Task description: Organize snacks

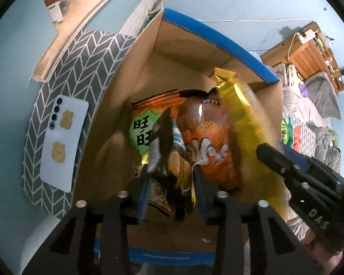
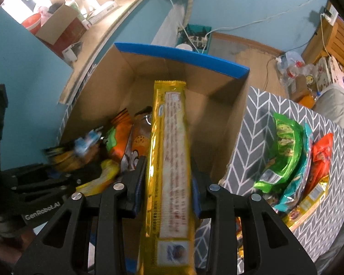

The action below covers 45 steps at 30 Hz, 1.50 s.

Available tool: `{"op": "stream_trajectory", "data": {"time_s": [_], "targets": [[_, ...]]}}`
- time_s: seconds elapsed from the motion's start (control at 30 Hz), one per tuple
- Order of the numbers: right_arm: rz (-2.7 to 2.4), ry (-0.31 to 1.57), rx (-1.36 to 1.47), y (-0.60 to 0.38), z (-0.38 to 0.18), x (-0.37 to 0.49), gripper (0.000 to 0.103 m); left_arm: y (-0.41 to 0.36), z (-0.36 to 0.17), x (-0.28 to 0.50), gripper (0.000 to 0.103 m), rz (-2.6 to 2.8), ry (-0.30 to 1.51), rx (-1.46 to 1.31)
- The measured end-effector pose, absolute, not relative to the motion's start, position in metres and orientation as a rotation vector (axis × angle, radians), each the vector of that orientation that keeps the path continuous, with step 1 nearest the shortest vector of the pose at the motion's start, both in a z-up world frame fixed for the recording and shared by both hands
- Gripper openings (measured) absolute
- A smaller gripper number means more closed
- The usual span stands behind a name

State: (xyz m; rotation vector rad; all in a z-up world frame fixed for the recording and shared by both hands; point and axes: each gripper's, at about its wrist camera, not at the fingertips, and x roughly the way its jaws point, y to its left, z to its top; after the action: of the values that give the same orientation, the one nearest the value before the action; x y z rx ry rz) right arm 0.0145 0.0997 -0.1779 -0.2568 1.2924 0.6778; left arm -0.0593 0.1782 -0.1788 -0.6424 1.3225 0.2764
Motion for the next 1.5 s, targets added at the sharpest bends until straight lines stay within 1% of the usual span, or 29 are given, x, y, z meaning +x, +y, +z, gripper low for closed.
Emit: {"op": "stream_trajectory", "data": {"time_s": [0.07, 0.13, 0.17, 0.27, 0.37, 0.4, 0.47, 0.5, 0.77, 0.9, 1.1, 1.5], "targets": [[0.685, 1.288, -0.242, 0.098, -0.174, 0.015, 0.033, 0.178, -0.178, -0.061, 0.05, 0.29, 1.322, -0.643], [0.69, 1.29, -0.226, 0.096, -0.169, 0.015, 0.04, 0.179, -0.177, -0.062, 0.053, 0.299, 1.322, -0.649], [0.69, 1.289, -0.219, 0.095, -0.167, 0.015, 0.046, 0.179, -0.176, -0.062, 0.056, 0.307, 1.324, -0.653], [0.683, 1.283, -0.206, 0.09, -0.16, 0.016, 0.049, 0.181, -0.173, -0.064, 0.058, 0.32, 1.321, -0.669], [0.668, 1.283, -0.188, 0.083, -0.154, 0.017, 0.062, 0.179, -0.166, -0.065, 0.06, 0.324, 1.311, -0.681], [0.661, 1.281, -0.184, 0.08, -0.152, 0.018, 0.064, 0.176, -0.162, -0.065, 0.061, 0.324, 1.308, -0.675], [0.64, 1.277, -0.179, 0.072, -0.147, 0.02, 0.064, 0.173, -0.155, -0.064, 0.066, 0.32, 1.299, -0.661], [0.631, 1.278, -0.176, 0.067, -0.145, 0.021, 0.064, 0.169, -0.15, -0.064, 0.066, 0.315, 1.288, -0.649], [0.521, 1.276, -0.114, 0.016, -0.128, 0.032, 0.064, 0.139, -0.127, -0.049, 0.067, 0.249, 1.272, -0.576], [0.448, 1.282, -0.069, -0.018, -0.127, 0.038, 0.064, 0.121, -0.123, -0.04, 0.067, 0.2, 1.282, -0.542], [0.341, 1.305, -0.008, -0.072, -0.134, 0.043, 0.064, 0.086, -0.12, -0.025, 0.067, 0.126, 1.306, -0.49], [0.167, 1.381, 0.109, -0.167, -0.168, 0.033, 0.064, 0.02, -0.123, 0.005, 0.069, 0.007, 1.349, -0.366]]}}
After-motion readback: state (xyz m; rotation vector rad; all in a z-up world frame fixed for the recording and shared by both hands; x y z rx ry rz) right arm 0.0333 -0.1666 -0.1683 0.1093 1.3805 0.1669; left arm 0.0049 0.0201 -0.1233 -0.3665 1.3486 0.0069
